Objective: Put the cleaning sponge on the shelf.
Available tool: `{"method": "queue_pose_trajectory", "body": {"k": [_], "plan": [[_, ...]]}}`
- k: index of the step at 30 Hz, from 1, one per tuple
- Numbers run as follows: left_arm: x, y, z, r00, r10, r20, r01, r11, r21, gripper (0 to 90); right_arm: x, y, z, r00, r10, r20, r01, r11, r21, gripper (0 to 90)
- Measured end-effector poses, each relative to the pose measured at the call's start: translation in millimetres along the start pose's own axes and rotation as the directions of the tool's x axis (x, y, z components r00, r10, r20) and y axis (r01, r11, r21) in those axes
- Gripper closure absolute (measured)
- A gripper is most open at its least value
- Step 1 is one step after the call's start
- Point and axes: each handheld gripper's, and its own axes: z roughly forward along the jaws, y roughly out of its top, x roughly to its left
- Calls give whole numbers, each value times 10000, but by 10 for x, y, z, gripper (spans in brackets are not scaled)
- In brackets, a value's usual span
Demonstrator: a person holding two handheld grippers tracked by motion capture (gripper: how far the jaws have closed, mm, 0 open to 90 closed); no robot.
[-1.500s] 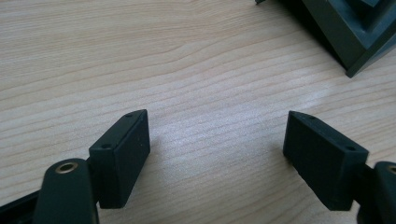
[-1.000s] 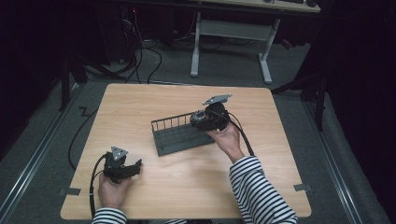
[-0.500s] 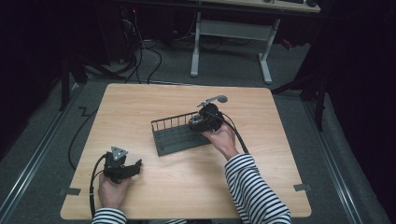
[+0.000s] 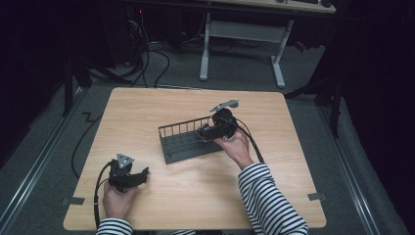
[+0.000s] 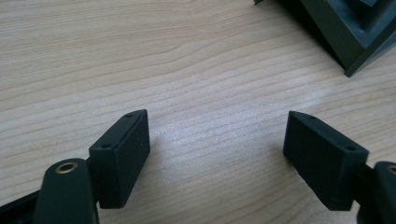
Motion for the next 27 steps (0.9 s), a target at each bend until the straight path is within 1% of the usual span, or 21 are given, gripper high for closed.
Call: {"method": "queue_pose_trajectory", "body": {"k": [9, 10, 11, 12, 17, 18, 22, 25, 26, 27], "plan": [[0, 0, 0, 10000, 8, 0, -8, 10000, 4, 231, -90, -92, -278, 9999, 116, 59, -113, 9981, -613, 249], [0, 0, 0, 10000, 8, 0, -8, 10000, 4, 232, -90, -92, -278, 9999, 116, 59, -113, 9981, -613, 249], [0, 0, 0, 10000, 6, -3, -6, 10000, 5, 232, -97, -101, -308, 9999, 116, 76, -110, 9974, -707, 251], [0, 0, 0, 10000, 5, -3, -5, 10000, 2, 231, -116, -135, -368, 9997, 211, 111, -200, 9958, -893, 252], [-1, 0, 0, 10000, 4, -1, -4, 10000, 0, 231, -166, -209, -443, 9994, 324, 141, -307, 9938, -1064, 256], [0, 0, 0, 10000, 5, -1, -5, 10000, 3, 231, -207, -256, -496, 9989, 428, 183, -405, 9929, -1118, 257], [0, 0, 0, 10000, 9, -2, -9, 10000, 5, 231, -247, -302, -595, 9986, 463, 246, -429, 9911, -1264, 264], [0, 0, 0, 10000, 6, 0, -6, 10000, 3, 231, -278, -359, -666, 9979, 538, 354, -481, 9880, -1467, 276], [0, 0, 0, 10000, 6, 0, -6, 10000, 3, 231, -295, -386, -683, 9974, 589, 404, -521, 9872, -1506, 277], [-1, 1, 1, 10000, 4, -1, -4, 10000, 2, 231, -320, -422, -703, 9964, 735, 413, -665, 9865, -1494, 277]]}}
